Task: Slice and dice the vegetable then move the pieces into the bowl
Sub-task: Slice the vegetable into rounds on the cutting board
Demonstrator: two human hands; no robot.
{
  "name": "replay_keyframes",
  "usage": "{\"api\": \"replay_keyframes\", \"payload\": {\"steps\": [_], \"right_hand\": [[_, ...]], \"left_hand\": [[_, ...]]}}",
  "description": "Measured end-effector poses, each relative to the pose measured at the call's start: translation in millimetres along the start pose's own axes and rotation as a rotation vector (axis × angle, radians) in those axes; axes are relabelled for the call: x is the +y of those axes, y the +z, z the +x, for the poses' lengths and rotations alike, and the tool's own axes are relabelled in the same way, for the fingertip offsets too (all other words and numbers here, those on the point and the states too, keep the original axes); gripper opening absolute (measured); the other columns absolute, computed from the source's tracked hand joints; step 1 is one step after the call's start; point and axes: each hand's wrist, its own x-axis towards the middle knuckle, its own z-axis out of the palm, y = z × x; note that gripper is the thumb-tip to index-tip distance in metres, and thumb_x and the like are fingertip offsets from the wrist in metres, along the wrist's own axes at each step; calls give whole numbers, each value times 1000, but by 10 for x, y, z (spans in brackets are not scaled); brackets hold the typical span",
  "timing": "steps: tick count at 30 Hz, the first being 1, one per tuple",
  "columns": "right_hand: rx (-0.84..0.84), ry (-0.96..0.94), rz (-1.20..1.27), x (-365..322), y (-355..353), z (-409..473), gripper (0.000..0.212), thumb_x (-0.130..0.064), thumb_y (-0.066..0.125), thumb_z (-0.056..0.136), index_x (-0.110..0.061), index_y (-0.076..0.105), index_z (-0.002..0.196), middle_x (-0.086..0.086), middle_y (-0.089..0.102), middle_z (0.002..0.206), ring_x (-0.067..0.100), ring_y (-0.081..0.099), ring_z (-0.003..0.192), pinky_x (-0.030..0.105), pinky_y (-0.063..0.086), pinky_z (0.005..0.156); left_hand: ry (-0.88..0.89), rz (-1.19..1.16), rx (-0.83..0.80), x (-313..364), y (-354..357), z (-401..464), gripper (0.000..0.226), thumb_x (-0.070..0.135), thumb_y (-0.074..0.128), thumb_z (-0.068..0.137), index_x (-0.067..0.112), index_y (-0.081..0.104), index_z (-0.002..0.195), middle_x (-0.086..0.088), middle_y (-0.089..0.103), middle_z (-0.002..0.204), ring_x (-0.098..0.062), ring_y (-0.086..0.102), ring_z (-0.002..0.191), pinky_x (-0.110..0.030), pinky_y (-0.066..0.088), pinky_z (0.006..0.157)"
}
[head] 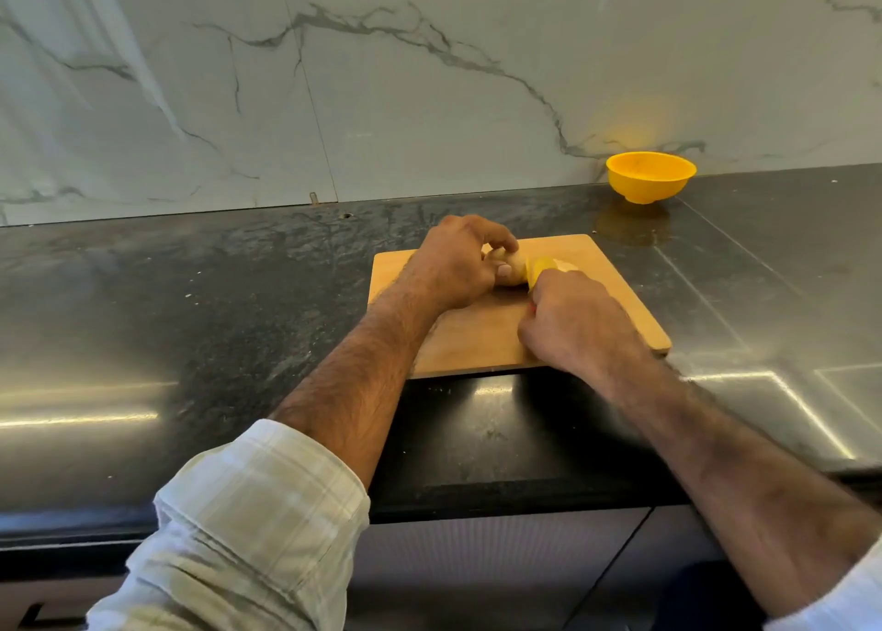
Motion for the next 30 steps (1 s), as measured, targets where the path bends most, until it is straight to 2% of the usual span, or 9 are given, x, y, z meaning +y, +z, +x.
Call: {"api": "replay_keyframes", "payload": {"steps": [6,9,12,15,18,22,25,30], "right_hand": [[66,33,31,146,10,37,22,-32,62,94,-19,64,113,3,57,101,23,52,87,36,48,73],[188,-4,71,153,-28,53,23,-33,61,95,-18,69,111,0,57,92,20,53,80,31,42,63],[225,-41,79,91,-91,72,21,-31,63,95,-17,75,104,-1,64,86,13,57,73,26,38,52],[211,-41,73,11,-115,103,22,-30,65,94,-17,77,108,0,69,96,14,58,76,26,43,55],[198,-18,84,-28,-121,105,23,-30,67,93,-17,75,109,-1,67,94,13,58,75,30,52,61],[199,-16,71,-75,-120,114,22,-30,69,92,-16,72,108,-1,61,85,14,58,74,32,51,62],[181,0,60,-125,-116,200,17,-30,70,92,-16,67,100,-1,58,80,15,56,71,33,48,61],[113,7,72,-169,-161,303,22,-32,72,93,-20,55,97,-2,55,81,14,55,72,34,46,63]], "left_hand": [[3,-89,22,-48,30,-39,27,26,86,87,33,79,112,11,70,117,-11,68,99,-42,60,93],[-25,-101,17,-65,9,-39,25,28,84,90,36,77,113,13,69,123,-5,67,102,-42,60,94],[-28,-90,4,-45,16,-31,27,27,86,87,36,78,112,13,69,122,-6,66,102,-42,60,93],[-10,-69,7,-48,28,-8,28,25,86,86,35,79,111,13,68,118,-9,66,101,-44,61,92],[-10,-44,1,-54,33,9,28,26,85,88,35,79,113,12,68,119,-10,66,102,-45,61,92],[0,-30,0,-49,44,18,26,27,84,88,33,79,113,11,69,120,-10,66,103,-44,61,93],[15,-32,17,-58,49,11,22,24,83,89,33,81,109,12,71,115,-11,66,102,-44,61,91],[16,-17,21,-36,52,20,23,27,87,86,33,81,107,11,71,113,-13,65,103,-44,61,92]]}}
